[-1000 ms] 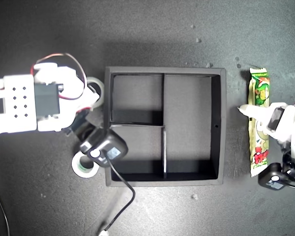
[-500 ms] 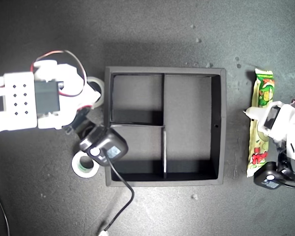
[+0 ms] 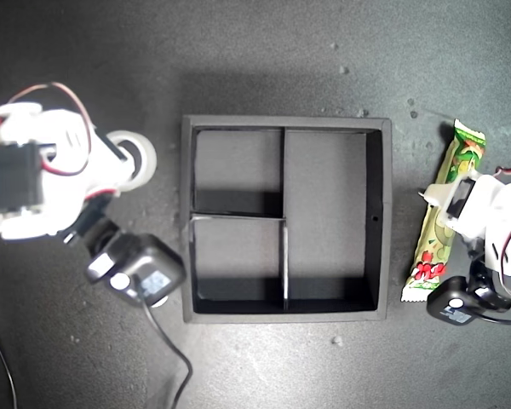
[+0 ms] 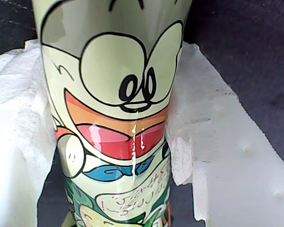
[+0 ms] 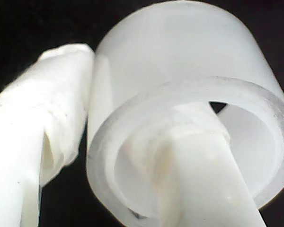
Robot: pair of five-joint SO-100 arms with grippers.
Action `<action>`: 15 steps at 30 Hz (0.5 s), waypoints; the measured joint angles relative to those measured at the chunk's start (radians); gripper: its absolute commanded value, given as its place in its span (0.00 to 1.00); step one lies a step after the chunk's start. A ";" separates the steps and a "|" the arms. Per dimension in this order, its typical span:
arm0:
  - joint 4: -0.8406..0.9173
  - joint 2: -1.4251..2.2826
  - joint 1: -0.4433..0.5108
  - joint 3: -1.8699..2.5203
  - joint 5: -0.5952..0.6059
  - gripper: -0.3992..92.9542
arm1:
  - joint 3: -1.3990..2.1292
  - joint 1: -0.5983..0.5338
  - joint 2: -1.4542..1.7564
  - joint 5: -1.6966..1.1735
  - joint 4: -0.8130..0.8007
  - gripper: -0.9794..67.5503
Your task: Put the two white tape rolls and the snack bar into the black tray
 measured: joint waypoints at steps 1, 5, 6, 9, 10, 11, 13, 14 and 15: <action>0.017 0.021 0.003 -0.021 0.002 0.01 | -0.023 0.000 0.000 0.000 0.029 0.17; 0.064 0.055 0.009 -0.120 0.023 0.01 | -0.141 0.025 0.000 -0.003 0.156 0.17; 0.072 0.055 0.009 -0.141 0.029 0.01 | -0.172 0.028 0.000 -0.075 0.184 0.17; 0.094 0.028 0.009 -0.224 0.048 0.01 | -0.262 0.031 0.000 -0.198 0.282 0.17; 0.100 0.012 0.009 -0.247 0.051 0.01 | -0.288 0.037 0.000 -0.218 0.311 0.17; 0.109 -0.012 0.009 -0.276 0.055 0.01 | -0.319 0.044 0.000 -0.238 0.337 0.17; 0.121 -0.061 0.011 -0.333 0.063 0.01 | -0.393 0.057 -0.002 -0.270 0.400 0.17; 0.127 -0.086 0.015 -0.357 0.066 0.01 | -0.433 0.058 -0.002 -0.284 0.445 0.18; 0.130 -0.106 0.020 -0.379 0.069 0.01 | -0.466 0.058 -0.002 -0.295 0.462 0.18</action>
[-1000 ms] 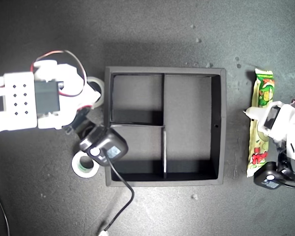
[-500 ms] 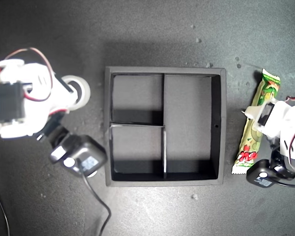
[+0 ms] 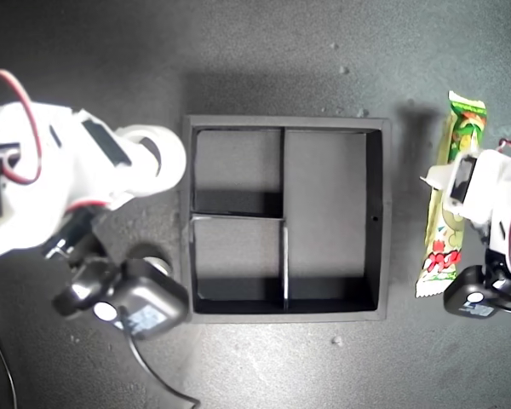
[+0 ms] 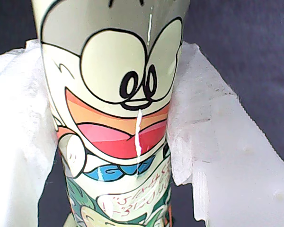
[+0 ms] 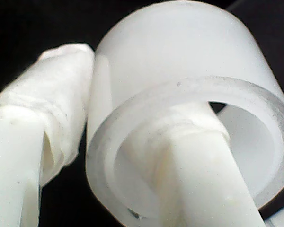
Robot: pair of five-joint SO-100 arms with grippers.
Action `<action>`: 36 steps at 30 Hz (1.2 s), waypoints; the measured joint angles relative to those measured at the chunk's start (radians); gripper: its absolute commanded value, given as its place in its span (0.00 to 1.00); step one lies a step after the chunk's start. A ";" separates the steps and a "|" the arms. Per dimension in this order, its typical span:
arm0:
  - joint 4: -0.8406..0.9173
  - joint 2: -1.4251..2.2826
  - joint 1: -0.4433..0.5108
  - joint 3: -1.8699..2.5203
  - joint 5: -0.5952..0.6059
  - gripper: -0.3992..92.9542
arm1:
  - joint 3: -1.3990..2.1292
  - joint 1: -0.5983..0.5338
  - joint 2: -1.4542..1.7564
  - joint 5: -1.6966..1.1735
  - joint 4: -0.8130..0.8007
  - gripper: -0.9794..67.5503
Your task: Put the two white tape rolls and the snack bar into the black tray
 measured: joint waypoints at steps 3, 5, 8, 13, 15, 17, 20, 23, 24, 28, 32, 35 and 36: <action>0.002 -0.066 0.018 -0.063 0.006 0.01 | -0.112 -0.008 0.000 -0.020 0.061 0.18; 0.002 -0.115 0.020 -0.101 0.012 0.01 | -0.175 -0.003 0.000 -0.026 0.052 0.18; 0.002 -0.198 0.015 -0.156 0.017 0.01 | -0.199 -0.006 0.000 -0.026 0.015 0.19; 0.002 -0.357 0.005 -0.258 0.031 0.01 | -0.230 -0.043 -0.049 0.000 -0.132 0.19; 0.002 -0.423 0.002 -0.310 0.031 0.01 | -0.273 -0.049 -0.112 0.023 -0.179 0.19; 0.008 -0.480 0.003 -0.364 0.031 0.01 | -0.359 -0.049 -0.195 0.040 -0.199 0.19; 0.034 -0.555 0.005 -0.448 0.040 0.01 | -0.531 -0.064 -0.347 0.057 -0.204 0.20; 0.091 -0.646 0.005 -0.569 0.041 0.01 | -0.681 -0.083 -0.488 0.074 -0.179 0.20; 0.112 -0.680 0.005 -0.617 0.048 0.01 | -0.695 -0.086 -0.509 0.078 -0.175 0.20; 0.250 -0.876 0.005 -0.902 0.057 0.01 | -0.706 -0.089 -0.529 0.106 -0.155 0.20; 0.318 -1.006 0.006 -1.140 0.054 0.01 | -0.724 -0.109 -0.529 0.114 -0.120 0.23; 0.322 -1.014 0.008 -1.166 0.055 0.01 | -0.735 -0.117 -0.529 0.114 -0.097 0.31; 0.322 -1.015 0.008 -1.160 0.051 0.02 | -0.735 -0.118 -0.529 0.114 -0.091 0.32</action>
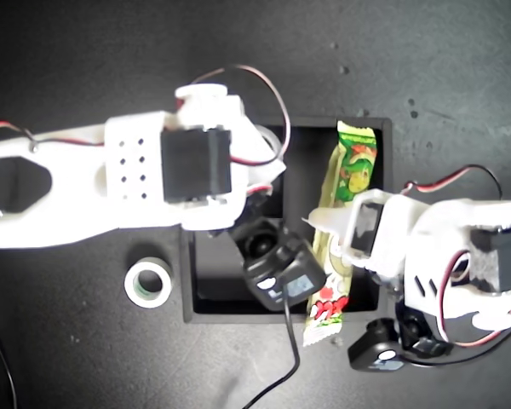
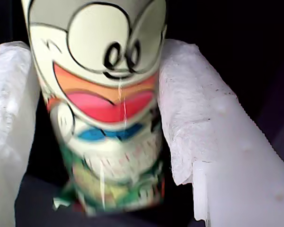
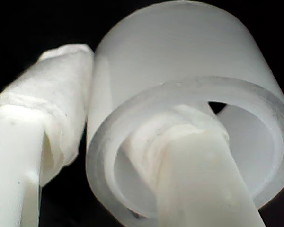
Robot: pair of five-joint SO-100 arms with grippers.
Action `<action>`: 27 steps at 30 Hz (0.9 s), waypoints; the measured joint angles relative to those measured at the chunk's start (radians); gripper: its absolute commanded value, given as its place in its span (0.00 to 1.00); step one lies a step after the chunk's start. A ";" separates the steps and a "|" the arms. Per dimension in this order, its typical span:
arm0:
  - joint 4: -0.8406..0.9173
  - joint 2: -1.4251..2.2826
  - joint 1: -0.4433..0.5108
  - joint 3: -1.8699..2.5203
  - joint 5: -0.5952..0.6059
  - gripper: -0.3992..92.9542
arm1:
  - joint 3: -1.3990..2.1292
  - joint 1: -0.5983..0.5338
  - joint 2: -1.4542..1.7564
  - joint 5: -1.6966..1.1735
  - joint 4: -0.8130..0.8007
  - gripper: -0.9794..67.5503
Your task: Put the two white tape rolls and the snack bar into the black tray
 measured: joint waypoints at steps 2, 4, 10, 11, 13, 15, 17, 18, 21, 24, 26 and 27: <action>0.000 -0.002 0.000 0.038 -0.018 0.05 | 0.000 -0.002 0.000 0.000 0.009 0.36; 0.000 0.000 0.000 0.074 -0.025 0.08 | 0.000 -0.009 0.000 0.006 0.017 0.38; 0.000 0.074 0.000 0.224 -0.046 0.13 | -0.020 -0.020 0.000 0.008 0.072 0.39; 0.000 0.091 0.000 0.252 -0.051 0.13 | -0.034 -0.015 0.000 0.008 0.095 0.39; 0.000 0.130 0.000 0.301 -0.057 0.13 | -0.075 -0.011 0.000 0.008 0.150 0.36; 0.000 0.179 0.000 0.348 -0.061 0.13 | -0.124 -0.006 0.000 0.008 0.229 0.30; 0.000 0.252 0.000 0.397 -0.061 0.13 | -0.147 0.017 0.002 0.008 0.299 0.27; 0.000 0.295 0.000 0.422 -0.060 0.13 | -0.140 0.029 0.009 0.008 0.334 0.25; 0.000 0.462 0.000 0.517 -0.052 0.13 | -0.063 0.077 0.074 0.008 0.360 0.23; 0.000 0.670 0.000 0.637 -0.069 0.13 | 0.049 0.110 0.193 0.008 0.360 0.18; 0.002 0.807 0.002 0.721 -0.091 0.12 | 0.135 0.118 0.259 0.023 0.364 0.11; 0.002 0.877 0.021 0.767 -0.110 0.12 | 0.187 0.123 0.285 0.044 0.364 0.08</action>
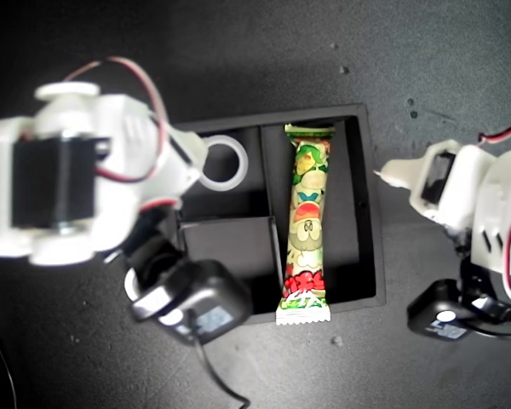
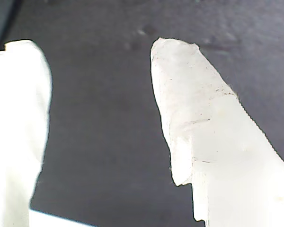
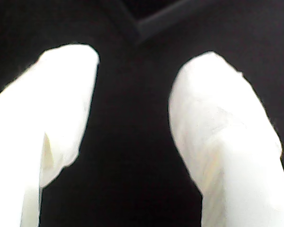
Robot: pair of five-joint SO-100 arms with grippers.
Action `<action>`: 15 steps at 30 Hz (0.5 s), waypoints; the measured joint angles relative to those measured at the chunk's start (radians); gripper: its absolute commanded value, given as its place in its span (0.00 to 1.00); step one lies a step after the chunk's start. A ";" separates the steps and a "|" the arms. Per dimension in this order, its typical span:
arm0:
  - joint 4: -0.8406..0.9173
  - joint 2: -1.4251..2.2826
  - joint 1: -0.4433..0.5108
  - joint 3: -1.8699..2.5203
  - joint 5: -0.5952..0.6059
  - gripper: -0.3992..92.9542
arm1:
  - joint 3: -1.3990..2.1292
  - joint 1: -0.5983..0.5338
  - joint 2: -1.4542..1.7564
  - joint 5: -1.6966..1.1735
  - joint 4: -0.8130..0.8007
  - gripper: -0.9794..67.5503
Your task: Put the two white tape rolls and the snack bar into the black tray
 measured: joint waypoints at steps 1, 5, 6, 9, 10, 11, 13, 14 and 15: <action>0.000 0.055 0.020 0.046 -0.025 0.11 | 0.044 0.005 0.017 0.021 0.002 0.05; 0.000 0.209 0.130 0.227 -0.155 0.09 | 0.261 0.021 0.110 0.152 -0.063 0.01; -0.003 0.221 0.155 0.265 -0.193 0.08 | 0.325 0.025 0.153 0.193 -0.077 0.01; -0.028 0.227 0.221 0.345 -0.305 0.08 | 0.561 0.026 0.339 0.318 -0.144 0.01; -0.040 0.224 0.241 0.360 -0.339 0.09 | 0.650 0.021 0.413 0.359 -0.164 0.01; -0.052 0.218 0.265 0.374 -0.377 0.09 | 0.736 0.014 0.500 0.396 -0.169 0.01; -0.083 0.204 0.313 0.403 -0.426 0.09 | 0.893 -0.006 0.661 0.469 -0.207 0.01; -0.103 0.202 0.339 0.423 -0.456 0.09 | 0.953 -0.018 0.724 0.503 -0.218 0.01; -0.129 0.202 0.364 0.448 -0.486 0.10 | 1.005 -0.034 0.769 0.535 -0.230 0.01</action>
